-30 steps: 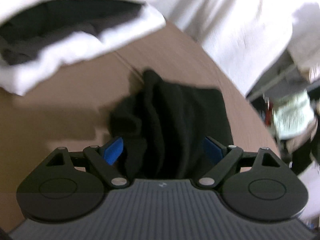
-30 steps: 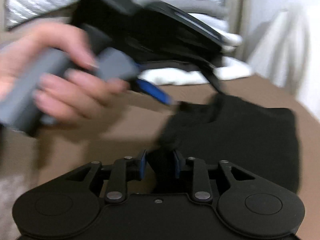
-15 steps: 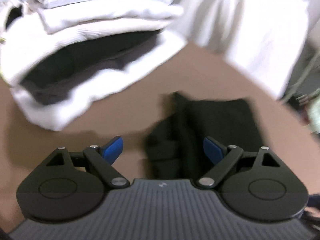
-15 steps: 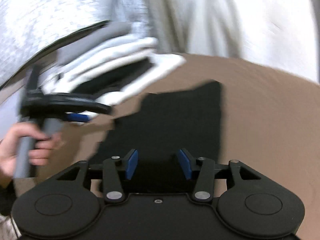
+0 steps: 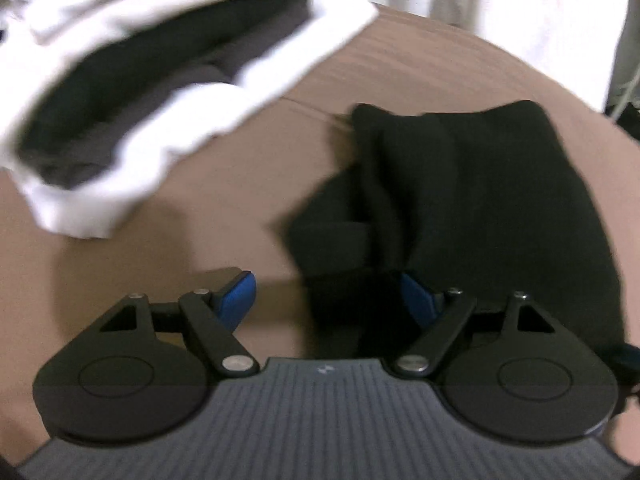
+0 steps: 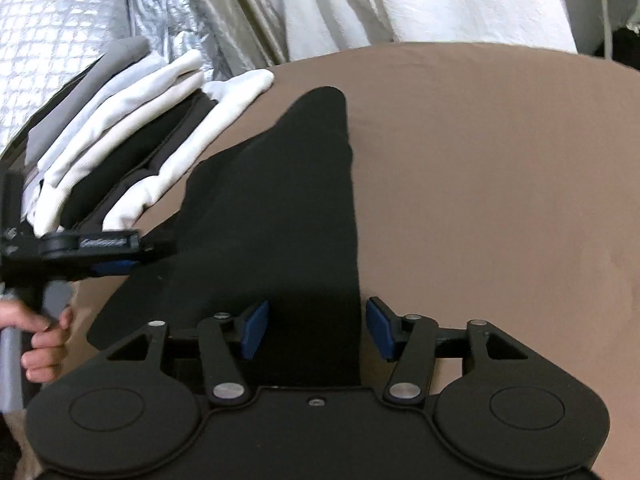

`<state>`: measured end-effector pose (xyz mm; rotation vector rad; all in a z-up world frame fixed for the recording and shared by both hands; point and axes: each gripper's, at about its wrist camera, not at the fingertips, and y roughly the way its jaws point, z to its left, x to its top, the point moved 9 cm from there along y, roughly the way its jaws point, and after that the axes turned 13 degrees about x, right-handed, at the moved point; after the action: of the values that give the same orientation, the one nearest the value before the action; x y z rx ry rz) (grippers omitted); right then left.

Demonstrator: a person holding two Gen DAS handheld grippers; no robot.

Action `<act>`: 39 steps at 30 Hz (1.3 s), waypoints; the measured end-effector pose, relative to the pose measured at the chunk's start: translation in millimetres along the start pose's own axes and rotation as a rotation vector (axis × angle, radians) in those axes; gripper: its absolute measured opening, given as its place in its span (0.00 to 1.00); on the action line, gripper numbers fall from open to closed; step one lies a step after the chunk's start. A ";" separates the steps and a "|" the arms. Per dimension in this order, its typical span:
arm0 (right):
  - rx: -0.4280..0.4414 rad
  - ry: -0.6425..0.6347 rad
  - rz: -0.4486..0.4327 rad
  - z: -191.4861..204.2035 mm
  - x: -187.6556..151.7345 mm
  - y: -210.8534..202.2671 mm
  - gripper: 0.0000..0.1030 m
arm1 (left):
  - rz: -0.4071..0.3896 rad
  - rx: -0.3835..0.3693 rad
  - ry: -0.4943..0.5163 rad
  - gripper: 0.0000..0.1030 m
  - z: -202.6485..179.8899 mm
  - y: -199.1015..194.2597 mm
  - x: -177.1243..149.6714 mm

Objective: Fold clothes
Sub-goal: 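Grasp the folded black shirt edge with the right gripper and lift it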

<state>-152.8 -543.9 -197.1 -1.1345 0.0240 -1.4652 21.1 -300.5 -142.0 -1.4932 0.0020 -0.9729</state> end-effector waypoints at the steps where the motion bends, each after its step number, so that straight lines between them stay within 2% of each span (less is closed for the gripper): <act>1: 0.007 0.024 0.001 -2.4 -0.3 -0.2 0.60 | 0.038 0.025 0.002 0.77 7.4 6.0 -5.8; 3: 0.038 0.097 0.000 -8.7 -2.3 0.6 0.61 | 0.096 -0.039 -0.074 0.76 17.9 7.1 -13.0; 6: 0.125 0.256 -0.017 -20.8 -15.8 -7.3 0.61 | 0.118 -0.185 -0.144 0.76 28.8 -19.2 -20.2; 8: 0.199 0.355 -0.029 -26.3 -27.8 -9.0 0.61 | 0.113 -0.270 -0.176 0.76 32.5 -39.0 -25.5; 11: 0.231 0.357 -0.037 -22.2 -26.7 -4.7 0.63 | 0.039 -0.314 -0.121 0.76 22.3 -58.5 -23.2; 14: 0.246 0.315 -0.044 -17.1 -26.0 2.6 0.60 | 0.016 -0.337 -0.004 0.78 -5.3 -67.6 -26.3; 16: 0.271 0.312 -0.055 -16.9 -25.9 5.4 0.45 | 0.064 -0.335 0.056 0.79 -23.6 -62.1 -34.9; 18: 0.349 0.406 -0.081 -22.3 -25.6 4.2 0.26 | 0.164 -0.290 0.087 0.80 -35.6 -46.7 -50.4; 19: 0.388 0.453 -0.093 -25.1 -25.3 3.4 0.23 | 0.197 -0.281 0.079 0.81 -36.2 -40.6 -56.3; 22: 0.483 0.584 -0.129 -32.6 -25.2 1.7 0.22 | 0.211 -0.297 0.055 0.82 -33.5 -41.3 -57.5; 27: 0.552 0.725 -0.156 -40.0 -30.1 4.3 0.22 | 0.206 -0.287 0.067 0.84 -37.6 -40.0 -57.9; 30: 0.582 0.763 -0.165 -40.2 -30.4 4.9 0.22 | 0.200 -0.277 0.080 0.84 -39.0 -44.1 -57.5; 34: 0.574 0.762 -0.164 -39.4 -30.0 4.7 0.22 | 0.198 -0.276 0.083 0.85 -35.4 -44.4 -59.8; 39: 0.500 0.710 -0.151 -38.1 -29.7 4.7 0.25 | 0.197 -0.272 0.090 0.86 -35.8 -43.3 -60.5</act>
<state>-179.3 -544.2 -237.8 -0.1862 0.0620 -1.8144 -60.5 -288.4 -145.4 -1.6589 0.3529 -0.9042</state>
